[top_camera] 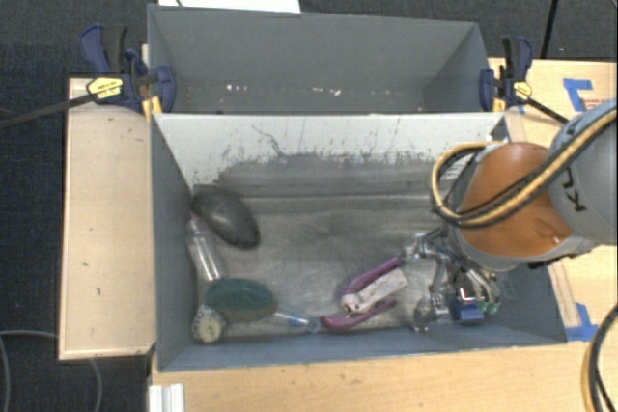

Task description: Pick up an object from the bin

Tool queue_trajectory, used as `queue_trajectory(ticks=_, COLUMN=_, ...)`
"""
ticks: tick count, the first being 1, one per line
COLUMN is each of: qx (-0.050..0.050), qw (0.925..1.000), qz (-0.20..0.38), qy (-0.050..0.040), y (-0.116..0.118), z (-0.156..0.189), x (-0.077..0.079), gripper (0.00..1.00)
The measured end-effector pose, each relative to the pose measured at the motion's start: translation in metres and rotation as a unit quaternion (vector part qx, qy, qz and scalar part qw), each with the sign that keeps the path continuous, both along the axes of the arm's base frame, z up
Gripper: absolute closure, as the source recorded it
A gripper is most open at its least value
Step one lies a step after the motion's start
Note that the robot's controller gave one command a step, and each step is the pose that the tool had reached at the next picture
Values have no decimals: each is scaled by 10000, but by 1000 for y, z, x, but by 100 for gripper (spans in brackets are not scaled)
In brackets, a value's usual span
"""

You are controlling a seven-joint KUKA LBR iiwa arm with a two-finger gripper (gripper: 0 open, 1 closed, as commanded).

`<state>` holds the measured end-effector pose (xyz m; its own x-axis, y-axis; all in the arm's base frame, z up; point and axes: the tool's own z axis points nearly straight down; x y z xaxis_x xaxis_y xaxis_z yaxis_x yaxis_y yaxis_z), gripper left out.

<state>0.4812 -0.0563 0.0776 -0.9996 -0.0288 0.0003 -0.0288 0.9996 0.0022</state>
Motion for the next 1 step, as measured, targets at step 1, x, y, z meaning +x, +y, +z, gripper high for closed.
queue_trajectory(ticks=1, qx=-16, qw=9970, qz=765, qy=-105, y=72, z=-4, x=21, gripper=0)
